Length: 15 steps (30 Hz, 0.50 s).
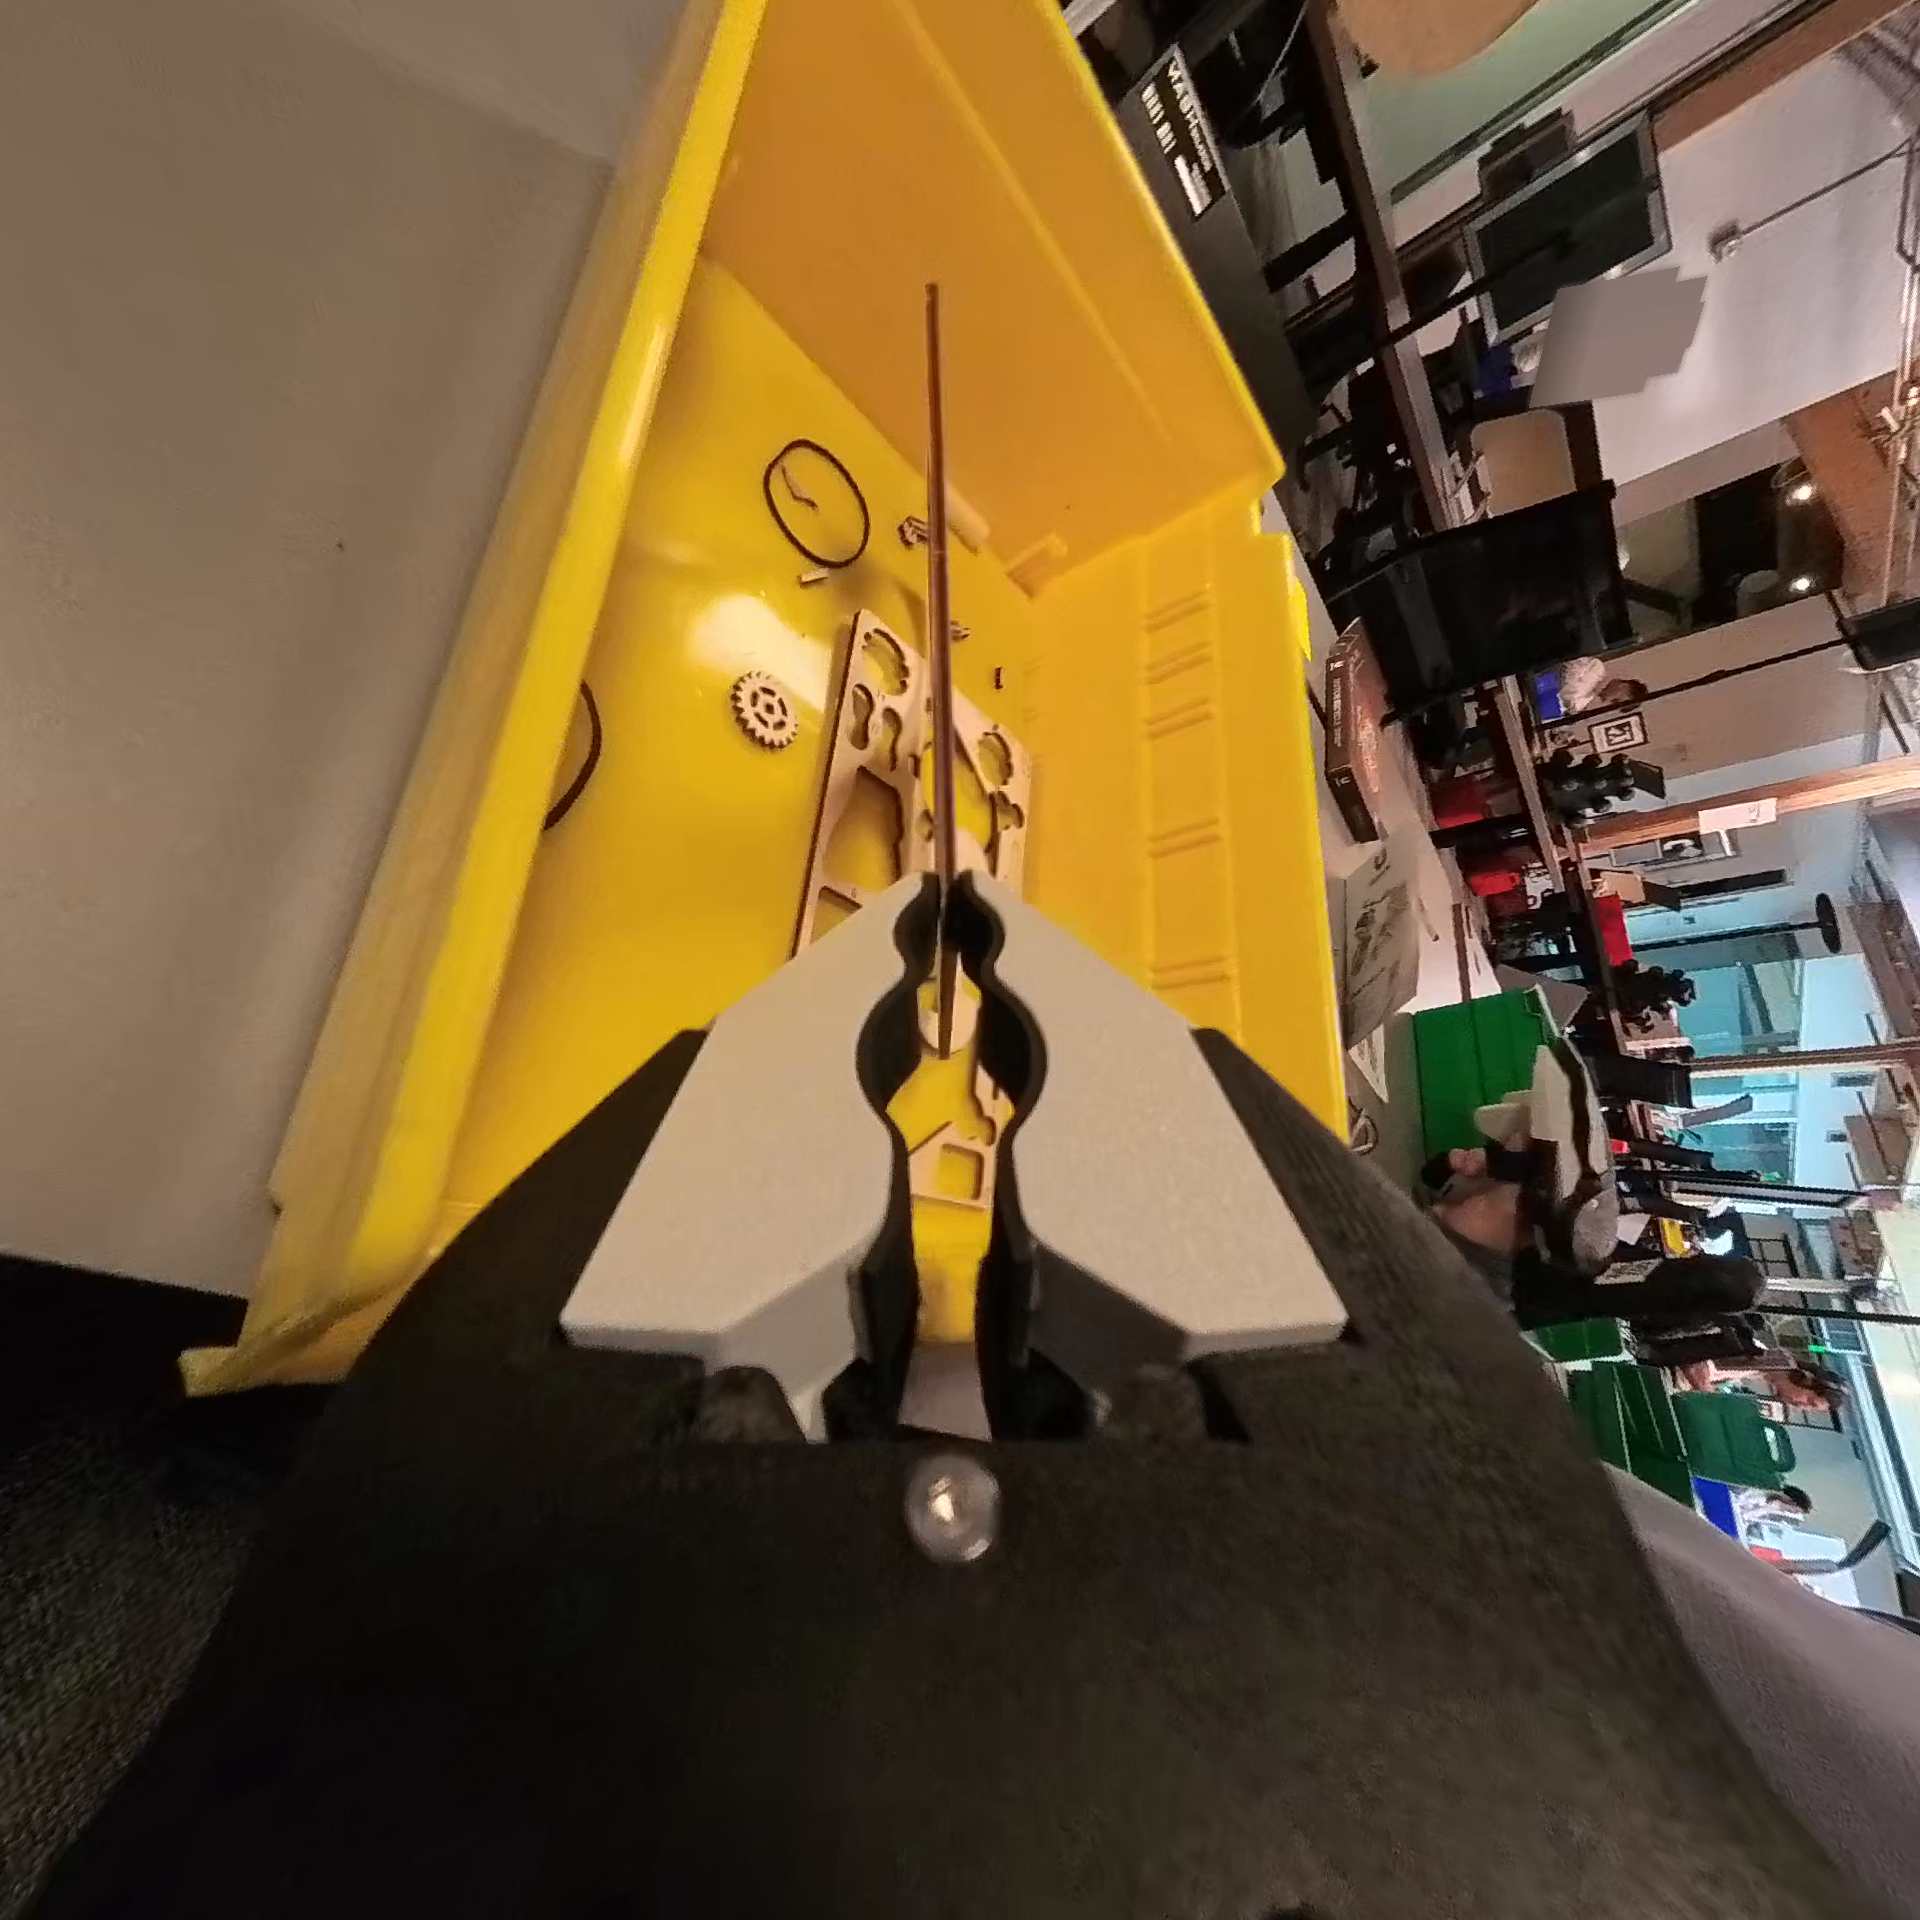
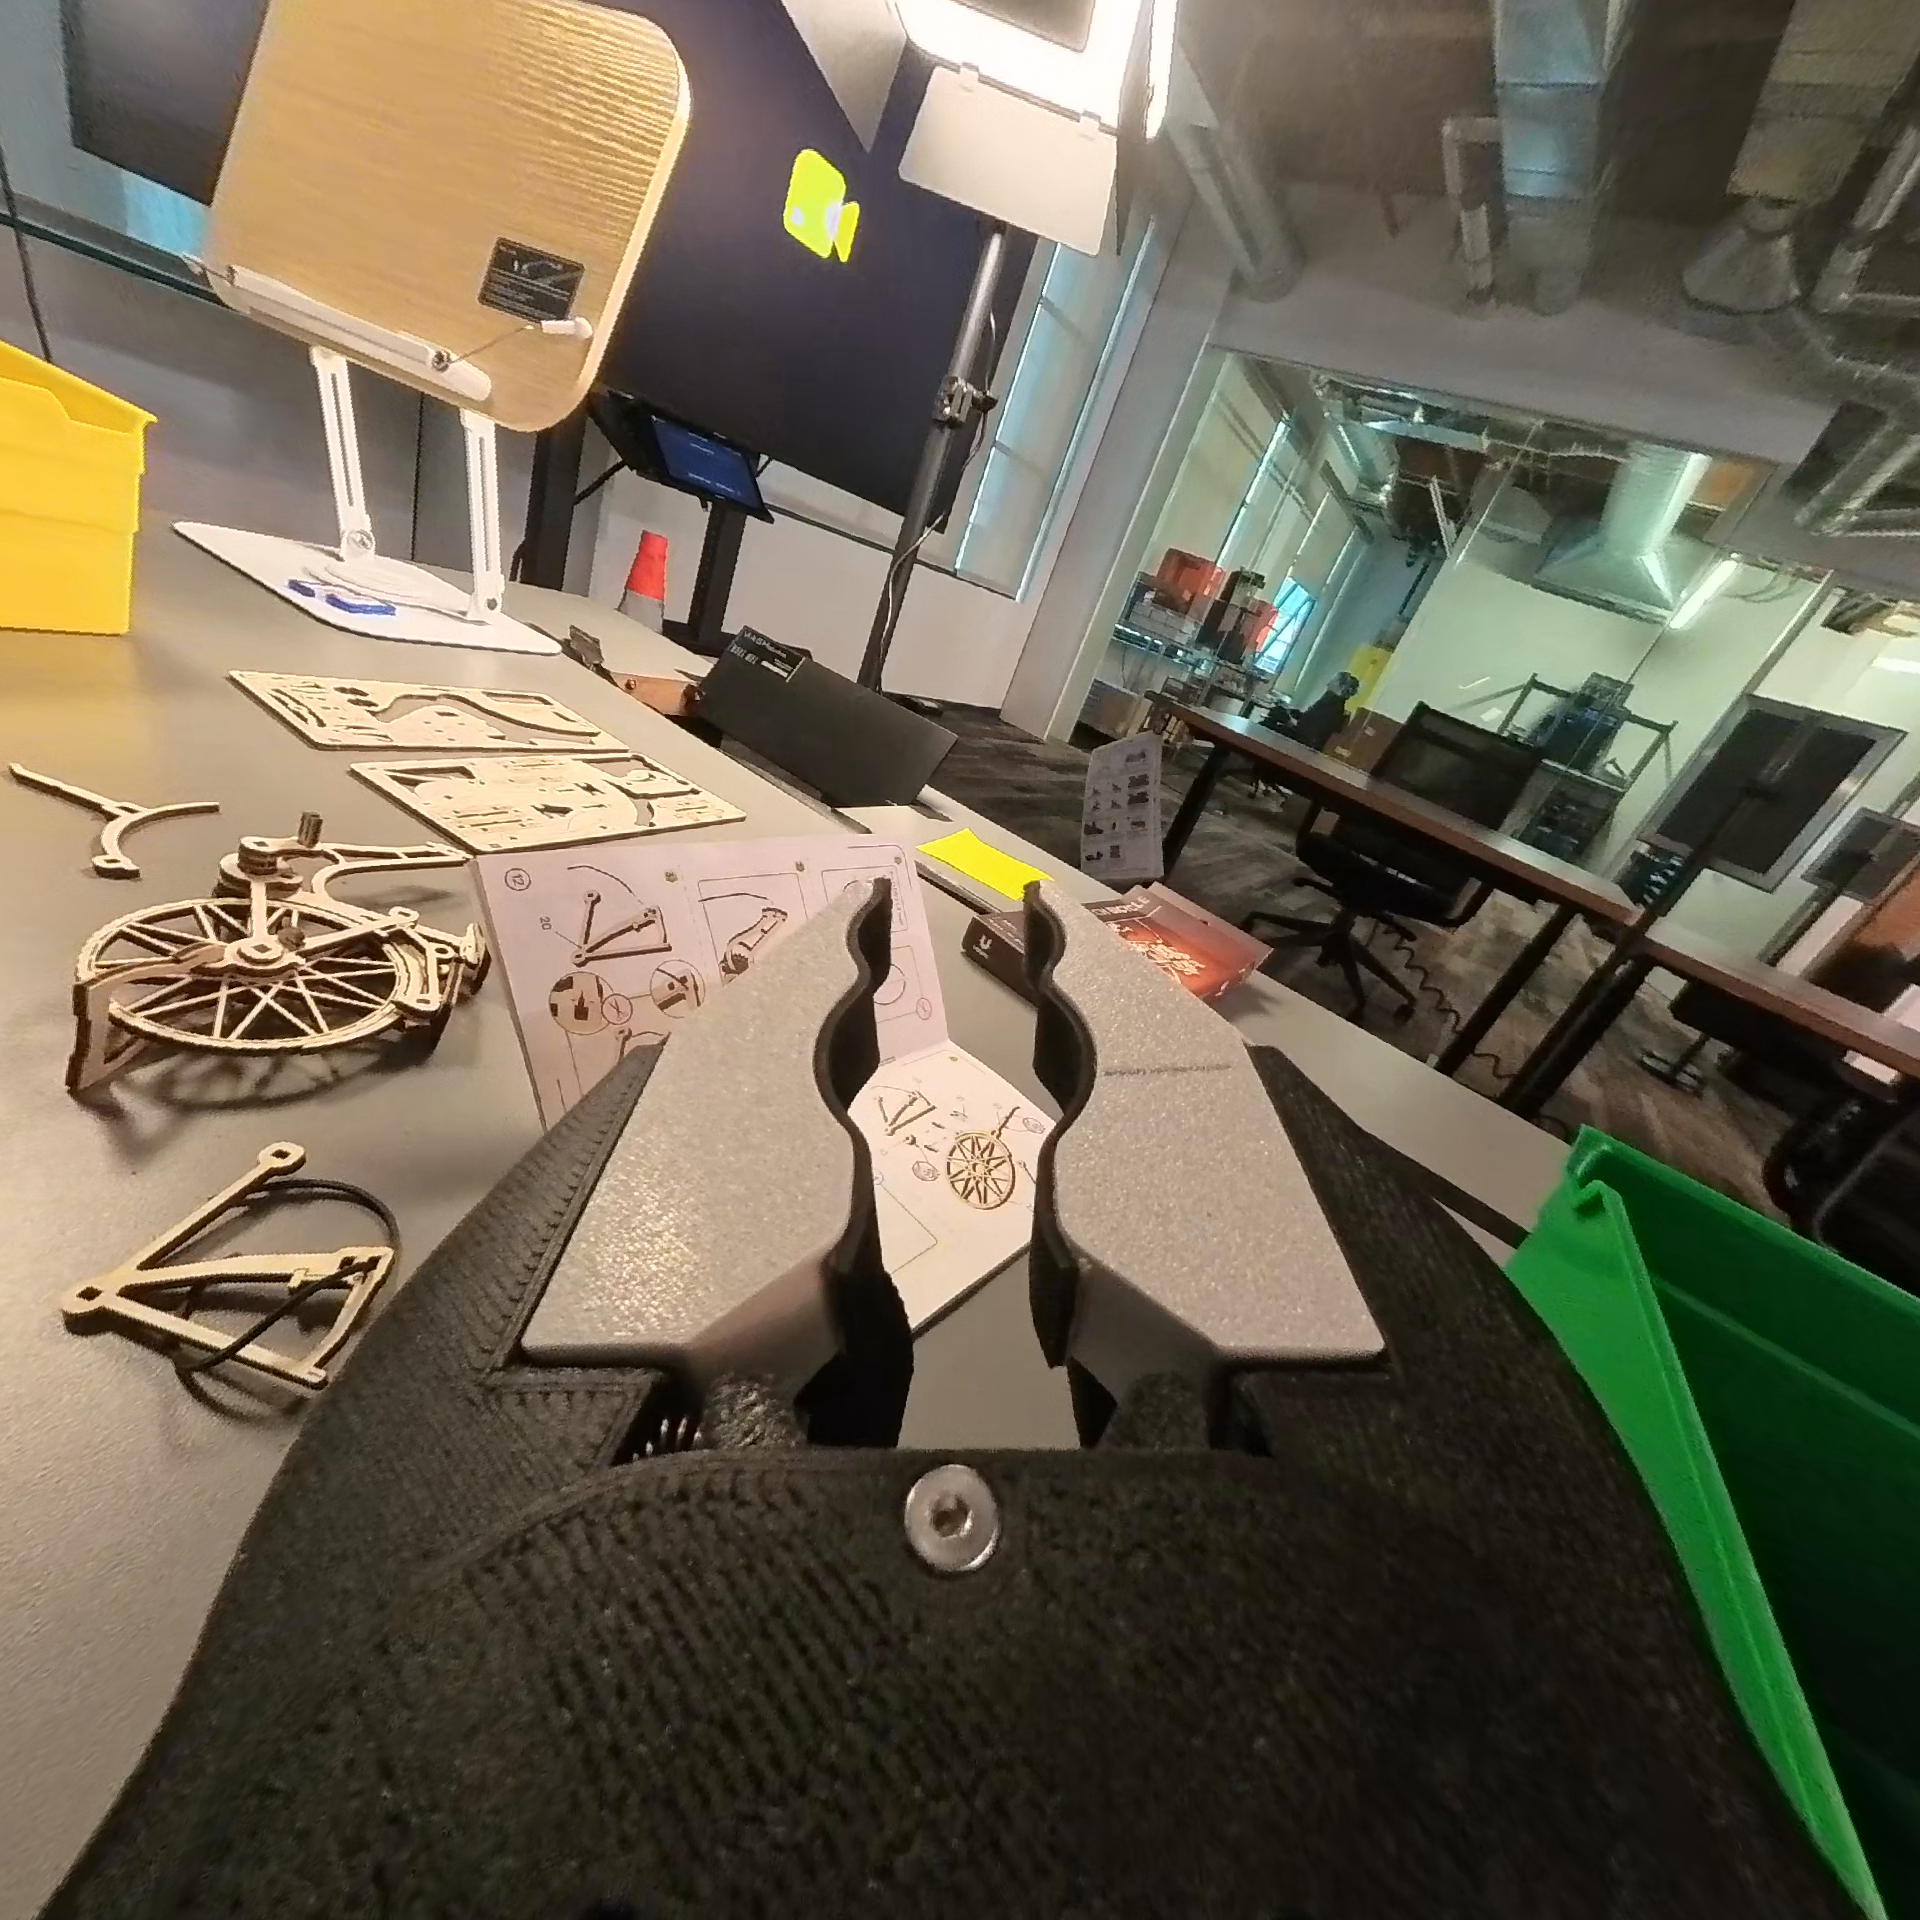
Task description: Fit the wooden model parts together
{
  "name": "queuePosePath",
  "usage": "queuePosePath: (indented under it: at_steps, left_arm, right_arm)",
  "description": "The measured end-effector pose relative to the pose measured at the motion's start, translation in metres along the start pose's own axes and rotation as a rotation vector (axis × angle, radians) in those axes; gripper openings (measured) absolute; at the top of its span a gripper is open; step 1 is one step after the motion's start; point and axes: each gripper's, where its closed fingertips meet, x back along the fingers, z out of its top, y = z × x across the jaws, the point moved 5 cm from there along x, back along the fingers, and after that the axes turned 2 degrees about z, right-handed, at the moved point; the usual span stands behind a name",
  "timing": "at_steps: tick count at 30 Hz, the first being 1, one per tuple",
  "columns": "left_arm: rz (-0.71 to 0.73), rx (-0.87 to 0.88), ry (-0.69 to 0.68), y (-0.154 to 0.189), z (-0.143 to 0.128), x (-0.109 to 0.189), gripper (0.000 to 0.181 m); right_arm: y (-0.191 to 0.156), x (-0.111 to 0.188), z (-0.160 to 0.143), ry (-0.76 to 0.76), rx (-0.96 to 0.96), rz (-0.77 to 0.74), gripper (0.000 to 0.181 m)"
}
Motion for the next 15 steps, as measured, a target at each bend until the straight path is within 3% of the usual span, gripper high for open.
queuePosePath:
  at_steps: [1,15]
  left_arm:
    - [0.013,-0.004,-0.006,-0.0012,-0.0011,-0.0009,0.002]
    - [0.272,-0.147,-0.002,-0.0056,-0.0036,-0.0077,0.011]
  right_arm:
    - [0.0000,-0.0002,-0.0002,-0.002,-0.001,0.001,0.023]
    - [0.0027,-0.0011,-0.0027,-0.019,0.005,-0.022,0.023]
